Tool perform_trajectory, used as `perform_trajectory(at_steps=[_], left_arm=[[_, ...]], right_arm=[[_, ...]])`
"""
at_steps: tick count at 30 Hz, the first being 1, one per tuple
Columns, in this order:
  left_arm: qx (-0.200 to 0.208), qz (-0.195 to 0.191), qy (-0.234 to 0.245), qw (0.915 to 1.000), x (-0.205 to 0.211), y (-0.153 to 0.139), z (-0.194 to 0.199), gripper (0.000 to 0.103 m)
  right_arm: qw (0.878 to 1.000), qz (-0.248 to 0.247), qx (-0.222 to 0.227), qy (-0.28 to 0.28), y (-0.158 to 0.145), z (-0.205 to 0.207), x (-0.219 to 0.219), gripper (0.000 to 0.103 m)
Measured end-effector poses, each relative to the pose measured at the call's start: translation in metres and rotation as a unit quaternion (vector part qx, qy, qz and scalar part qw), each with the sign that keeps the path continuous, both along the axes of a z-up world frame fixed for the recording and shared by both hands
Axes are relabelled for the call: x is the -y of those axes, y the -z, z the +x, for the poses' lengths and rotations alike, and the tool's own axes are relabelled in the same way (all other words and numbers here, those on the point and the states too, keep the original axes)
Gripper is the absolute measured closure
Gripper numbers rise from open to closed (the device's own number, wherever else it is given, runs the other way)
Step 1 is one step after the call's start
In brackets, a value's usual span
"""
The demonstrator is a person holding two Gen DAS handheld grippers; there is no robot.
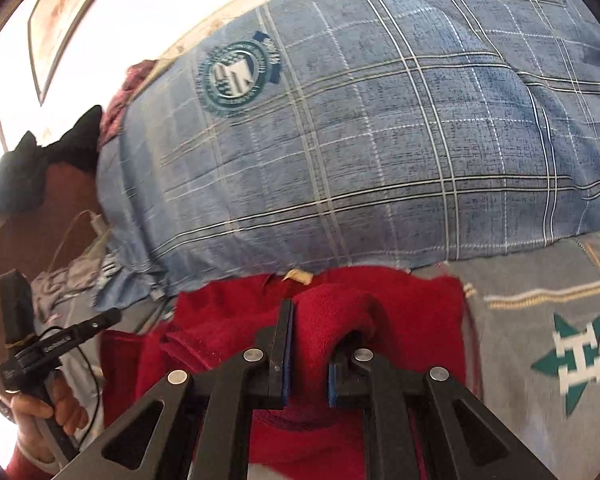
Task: Fold small clothes
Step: 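Lift the hem with both tools and fold it toward the collar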
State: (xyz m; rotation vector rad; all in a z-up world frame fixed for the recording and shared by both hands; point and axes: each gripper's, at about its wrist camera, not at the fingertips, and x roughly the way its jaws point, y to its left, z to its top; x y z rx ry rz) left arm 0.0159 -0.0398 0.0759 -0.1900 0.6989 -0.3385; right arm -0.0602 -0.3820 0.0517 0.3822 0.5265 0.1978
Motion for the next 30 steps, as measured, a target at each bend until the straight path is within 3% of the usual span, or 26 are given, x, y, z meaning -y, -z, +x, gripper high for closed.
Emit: perform_trajectory(at_steps=[4,8,9,10,12,14,17,18,19,21,22,27,30], left_arm=[[-0.028,-0.037,0.027,0.9986,-0.003,0.003,0.007,0.099],[-0.058,-0.021,0.054,0.9966,-0.002,0.014,-0.002,0.097],[-0.064,-0.016,0.063,0.9958,0.000,0.018,-0.005,0.082],[-0.071,-0.014,0.071,0.9948,0.002,0.021,-0.006,0.055],[-0.089,-0.017,0.080,0.9927,0.006,0.033,-0.009,0.035],[-0.100,-0.009,0.081,0.9916,0.010,0.041,-0.011,0.035],[-0.106,0.043,0.072,0.9908,0.020,0.053,-0.017,0.036],[-0.110,0.046,0.081,0.9895,0.022,0.057,-0.018,0.048],[-0.117,0.048,0.093,0.9876,0.026,0.061,-0.020,0.070],[-0.117,0.065,0.100,0.9859,0.032,0.064,-0.023,0.088],[-0.110,0.076,0.103,0.9857,0.034,0.063,-0.024,0.092],[-0.055,0.060,0.076,0.9938,0.019,0.029,-0.022,0.097],[-0.013,0.072,0.045,0.9964,0.012,0.006,-0.009,0.097]], right_arm=[[0.999,0.004,-0.032,0.009,0.016,0.029,0.010,0.092],[0.999,0.009,-0.052,0.002,0.033,0.036,0.011,0.092],[0.999,0.007,-0.052,0.001,0.035,0.035,0.010,0.092],[0.999,0.007,-0.052,0.000,0.037,0.034,0.010,0.092],[0.999,0.009,-0.051,-0.001,0.038,0.032,0.010,0.092],[0.999,0.013,-0.052,-0.002,0.039,0.031,0.012,0.092],[0.998,0.021,-0.055,-0.003,0.039,0.029,0.013,0.092],[0.998,0.022,-0.056,-0.004,0.038,0.029,0.013,0.092],[0.998,0.020,-0.056,-0.005,0.038,0.028,0.014,0.092],[0.998,0.018,-0.057,-0.007,0.038,0.027,0.014,0.092],[0.998,0.017,-0.057,-0.007,0.038,0.027,0.014,0.092],[0.999,0.020,-0.043,-0.011,0.025,0.022,0.015,0.092],[0.999,0.027,-0.035,-0.015,0.016,0.024,0.018,0.092]])
